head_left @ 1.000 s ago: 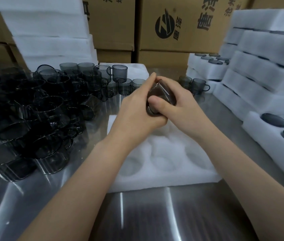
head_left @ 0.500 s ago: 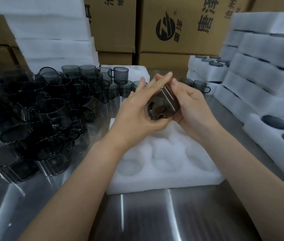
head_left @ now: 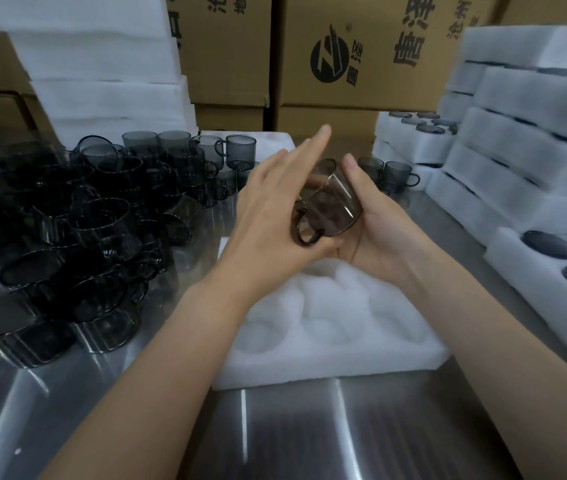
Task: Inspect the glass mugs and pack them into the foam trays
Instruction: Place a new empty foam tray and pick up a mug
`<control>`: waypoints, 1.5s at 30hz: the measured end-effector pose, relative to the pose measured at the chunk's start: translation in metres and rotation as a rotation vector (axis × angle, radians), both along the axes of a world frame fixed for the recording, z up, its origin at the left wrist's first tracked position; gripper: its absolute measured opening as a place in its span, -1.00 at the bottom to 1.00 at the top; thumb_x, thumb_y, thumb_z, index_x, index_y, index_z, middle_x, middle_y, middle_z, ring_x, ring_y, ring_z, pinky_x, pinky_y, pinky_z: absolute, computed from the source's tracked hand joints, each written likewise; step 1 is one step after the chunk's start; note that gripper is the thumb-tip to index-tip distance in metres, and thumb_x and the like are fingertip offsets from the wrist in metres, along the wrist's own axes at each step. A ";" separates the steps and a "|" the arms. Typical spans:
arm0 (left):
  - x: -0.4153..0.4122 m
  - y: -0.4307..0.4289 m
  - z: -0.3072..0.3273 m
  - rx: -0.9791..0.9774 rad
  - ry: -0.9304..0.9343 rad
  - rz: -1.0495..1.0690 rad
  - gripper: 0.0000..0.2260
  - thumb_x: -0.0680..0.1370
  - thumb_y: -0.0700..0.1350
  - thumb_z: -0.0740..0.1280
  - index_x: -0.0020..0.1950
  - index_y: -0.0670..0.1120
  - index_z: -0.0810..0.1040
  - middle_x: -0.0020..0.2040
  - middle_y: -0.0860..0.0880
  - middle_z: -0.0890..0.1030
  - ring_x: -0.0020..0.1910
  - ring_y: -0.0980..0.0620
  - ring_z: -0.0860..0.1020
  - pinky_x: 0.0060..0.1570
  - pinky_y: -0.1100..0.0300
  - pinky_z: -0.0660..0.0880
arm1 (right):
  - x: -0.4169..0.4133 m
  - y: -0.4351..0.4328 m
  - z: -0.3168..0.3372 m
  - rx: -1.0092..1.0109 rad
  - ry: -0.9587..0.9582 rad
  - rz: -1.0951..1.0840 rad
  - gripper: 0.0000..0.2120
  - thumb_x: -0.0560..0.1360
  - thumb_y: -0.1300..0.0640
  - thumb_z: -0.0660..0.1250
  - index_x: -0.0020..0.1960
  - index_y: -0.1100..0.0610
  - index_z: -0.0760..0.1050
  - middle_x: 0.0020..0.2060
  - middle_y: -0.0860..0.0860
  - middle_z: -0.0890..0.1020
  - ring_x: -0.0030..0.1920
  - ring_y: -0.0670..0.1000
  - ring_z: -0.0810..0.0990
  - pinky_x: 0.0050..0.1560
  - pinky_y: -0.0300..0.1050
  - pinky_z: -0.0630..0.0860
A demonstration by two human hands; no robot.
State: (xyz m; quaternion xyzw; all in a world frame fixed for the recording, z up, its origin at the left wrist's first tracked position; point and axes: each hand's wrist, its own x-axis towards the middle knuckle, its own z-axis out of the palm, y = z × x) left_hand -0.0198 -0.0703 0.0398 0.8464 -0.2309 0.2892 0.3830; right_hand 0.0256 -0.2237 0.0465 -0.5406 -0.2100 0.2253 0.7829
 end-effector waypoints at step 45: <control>-0.001 -0.009 -0.003 -0.097 -0.111 0.047 -0.40 0.40 -0.18 0.52 0.41 -0.11 0.43 0.23 0.02 0.55 0.17 0.26 0.45 0.18 0.54 0.29 | -0.006 0.005 0.001 0.055 -0.200 -0.295 -0.64 0.43 0.07 0.39 0.11 0.16 0.32 -0.25 0.01 0.71 -0.24 0.00 0.69 -0.27 -0.05 0.63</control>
